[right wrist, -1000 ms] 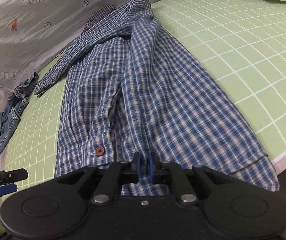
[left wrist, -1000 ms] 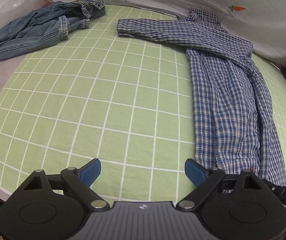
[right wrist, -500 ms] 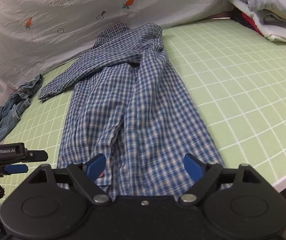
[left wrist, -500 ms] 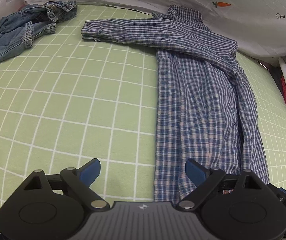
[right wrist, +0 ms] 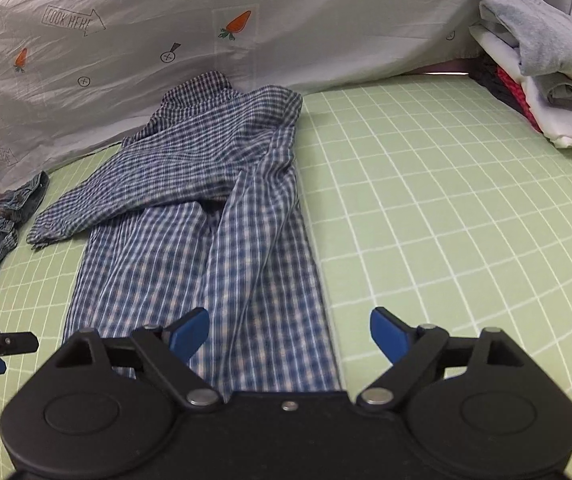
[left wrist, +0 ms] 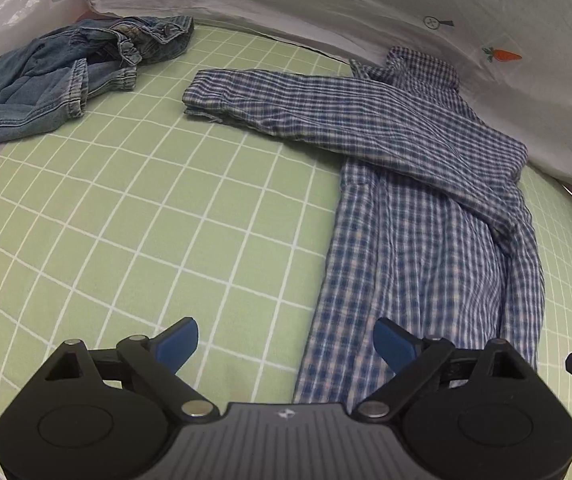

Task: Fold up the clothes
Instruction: 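Move the left gripper to the sleeve cuff and grasp it, then fold the sleeve across the shirt body with the left gripper, release, then pinch the shirt body near the hem with the right gripper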

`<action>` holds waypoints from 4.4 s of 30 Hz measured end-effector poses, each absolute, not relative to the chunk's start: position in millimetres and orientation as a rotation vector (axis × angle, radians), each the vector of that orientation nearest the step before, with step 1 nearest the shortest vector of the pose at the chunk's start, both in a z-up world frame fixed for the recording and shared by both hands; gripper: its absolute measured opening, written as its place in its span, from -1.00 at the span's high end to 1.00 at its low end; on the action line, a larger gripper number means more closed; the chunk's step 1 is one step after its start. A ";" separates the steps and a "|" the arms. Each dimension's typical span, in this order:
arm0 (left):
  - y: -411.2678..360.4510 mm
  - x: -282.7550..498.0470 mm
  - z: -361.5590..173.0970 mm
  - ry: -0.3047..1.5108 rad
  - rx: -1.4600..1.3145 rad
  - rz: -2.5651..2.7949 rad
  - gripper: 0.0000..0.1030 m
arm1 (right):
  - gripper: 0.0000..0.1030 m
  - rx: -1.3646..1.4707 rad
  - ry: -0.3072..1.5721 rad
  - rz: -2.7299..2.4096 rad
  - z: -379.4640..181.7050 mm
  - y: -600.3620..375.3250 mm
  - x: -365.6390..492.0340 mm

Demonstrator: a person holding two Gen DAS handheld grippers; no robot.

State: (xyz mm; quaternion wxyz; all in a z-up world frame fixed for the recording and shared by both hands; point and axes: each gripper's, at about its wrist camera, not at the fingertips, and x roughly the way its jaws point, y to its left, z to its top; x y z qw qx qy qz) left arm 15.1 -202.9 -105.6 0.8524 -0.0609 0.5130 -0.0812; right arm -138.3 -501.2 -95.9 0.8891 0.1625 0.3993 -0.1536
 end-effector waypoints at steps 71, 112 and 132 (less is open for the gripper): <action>-114.7 228.4 -140.3 0.912 -0.289 0.140 0.74 | 0.54 0.493 0.808 -0.289 -166.2 -598.9 166.4; -291.4 54.5 -90.5 1.033 -0.196 -0.520 -0.46 | -0.79 0.554 0.811 -0.389 -120.6 -576.5 -89.9; -233.6 104.0 -121.2 1.113 -0.123 -0.158 -0.80 | -0.77 0.440 0.880 -0.165 -121.1 -474.1 36.7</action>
